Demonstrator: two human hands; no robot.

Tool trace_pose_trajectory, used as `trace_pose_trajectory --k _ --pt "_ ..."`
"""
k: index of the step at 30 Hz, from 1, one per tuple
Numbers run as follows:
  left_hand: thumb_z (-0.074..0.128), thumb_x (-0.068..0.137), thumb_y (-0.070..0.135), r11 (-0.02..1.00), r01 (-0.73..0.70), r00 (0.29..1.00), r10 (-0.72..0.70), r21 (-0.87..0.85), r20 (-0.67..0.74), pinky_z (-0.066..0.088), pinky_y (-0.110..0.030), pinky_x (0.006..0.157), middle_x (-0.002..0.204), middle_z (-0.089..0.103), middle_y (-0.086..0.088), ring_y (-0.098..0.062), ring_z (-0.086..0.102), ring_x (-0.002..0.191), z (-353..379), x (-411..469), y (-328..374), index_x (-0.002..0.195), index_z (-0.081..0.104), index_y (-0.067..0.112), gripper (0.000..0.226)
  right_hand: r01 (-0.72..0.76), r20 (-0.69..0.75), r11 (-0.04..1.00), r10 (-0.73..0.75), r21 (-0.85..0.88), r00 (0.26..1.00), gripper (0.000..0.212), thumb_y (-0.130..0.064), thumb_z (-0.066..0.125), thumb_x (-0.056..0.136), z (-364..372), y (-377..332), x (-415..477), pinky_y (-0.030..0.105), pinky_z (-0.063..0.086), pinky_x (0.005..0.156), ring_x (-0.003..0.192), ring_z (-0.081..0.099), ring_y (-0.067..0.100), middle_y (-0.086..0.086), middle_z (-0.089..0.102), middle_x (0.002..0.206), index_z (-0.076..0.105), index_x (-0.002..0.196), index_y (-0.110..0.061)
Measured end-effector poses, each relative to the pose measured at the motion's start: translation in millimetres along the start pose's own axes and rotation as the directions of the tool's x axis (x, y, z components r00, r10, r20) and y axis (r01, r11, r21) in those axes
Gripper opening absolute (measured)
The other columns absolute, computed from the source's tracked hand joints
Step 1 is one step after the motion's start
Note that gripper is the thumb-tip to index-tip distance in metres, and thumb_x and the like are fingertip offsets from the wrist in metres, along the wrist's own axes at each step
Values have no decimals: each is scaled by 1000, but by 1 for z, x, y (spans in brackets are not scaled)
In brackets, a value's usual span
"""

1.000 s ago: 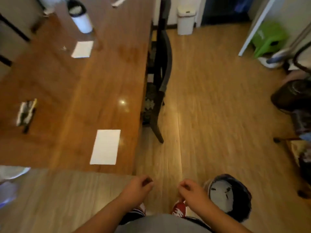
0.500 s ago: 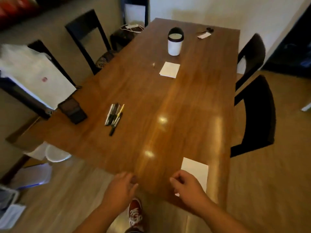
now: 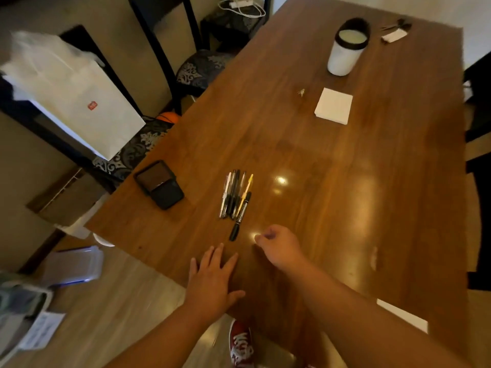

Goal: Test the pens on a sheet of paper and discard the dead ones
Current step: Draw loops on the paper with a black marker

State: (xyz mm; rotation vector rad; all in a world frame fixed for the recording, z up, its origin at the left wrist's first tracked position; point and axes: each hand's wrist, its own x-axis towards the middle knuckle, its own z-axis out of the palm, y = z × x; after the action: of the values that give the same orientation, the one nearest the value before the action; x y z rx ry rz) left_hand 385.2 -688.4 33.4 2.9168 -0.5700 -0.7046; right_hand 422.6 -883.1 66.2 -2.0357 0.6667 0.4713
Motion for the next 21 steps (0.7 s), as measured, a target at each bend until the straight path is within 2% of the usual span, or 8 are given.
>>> trace_pose_trajectory --k 4,7,9,11,13,18,21 --pt "49 80 74 1000 5 999 -5 -2 33 1 -59 115 163 -7 -1 -27 -7 148 4 5 0 150 4 41 90 27 -23 983 -32 -181 999 21 -42 64 89 15 -33 25 37 54 66 76 62 18 0 65 80 61 82 -22" --pt "52 80 72 1000 12 999 -11 -20 54 -1 -60 115 162 -8 0 -28 -10 147 2 6 0 150 8 41 88 14 -26 962 -22 -274 999 22 -40 63 89 28 -50 34 28 43 52 69 59 14 -2 64 78 55 74 -26" --pt "53 81 70 999 9 997 -6 -37 74 -3 -61 114 162 -10 0 -28 -12 147 0 6 1 150 8 41 87 2 -19 942 -9 -336 1000 20 -37 60 90 33 -56 38 28 47 56 70 61 16 -1 66 79 59 74 -26" --pt "53 82 68 999 10 996 -5 -46 92 -4 -61 114 162 -12 -1 -29 -13 147 -3 5 1 150 7 41 87 -15 -13 926 11 -377 1000 16 -34 57 90 37 -61 43 31 53 63 76 64 19 0 68 83 67 84 -22" --pt "54 83 67 999 7 995 -3 -45 101 -3 -61 114 162 -12 -1 -29 -12 147 -5 5 3 151 6 41 87 -32 -24 909 24 -417 999 18 -33 56 90 37 -62 44 31 52 64 77 63 20 1 67 84 69 91 -21" --pt "53 83 67 999 2 997 1 -45 79 -5 -60 113 162 -12 -1 -29 -13 147 -5 4 1 150 5 41 86 -76 -35 907 68 -413 997 21 -38 60 89 34 -58 41 33 55 64 77 64 20 2 66 84 66 90 -19" --pt "55 84 63 997 8 999 -5 -74 52 -1 -59 115 162 -7 0 -28 -10 148 -5 2 2 150 9 41 83 -117 -16 942 118 -315 993 21 -35 64 87 24 -43 30 28 46 50 66 62 17 3 63 75 62 82 -15"
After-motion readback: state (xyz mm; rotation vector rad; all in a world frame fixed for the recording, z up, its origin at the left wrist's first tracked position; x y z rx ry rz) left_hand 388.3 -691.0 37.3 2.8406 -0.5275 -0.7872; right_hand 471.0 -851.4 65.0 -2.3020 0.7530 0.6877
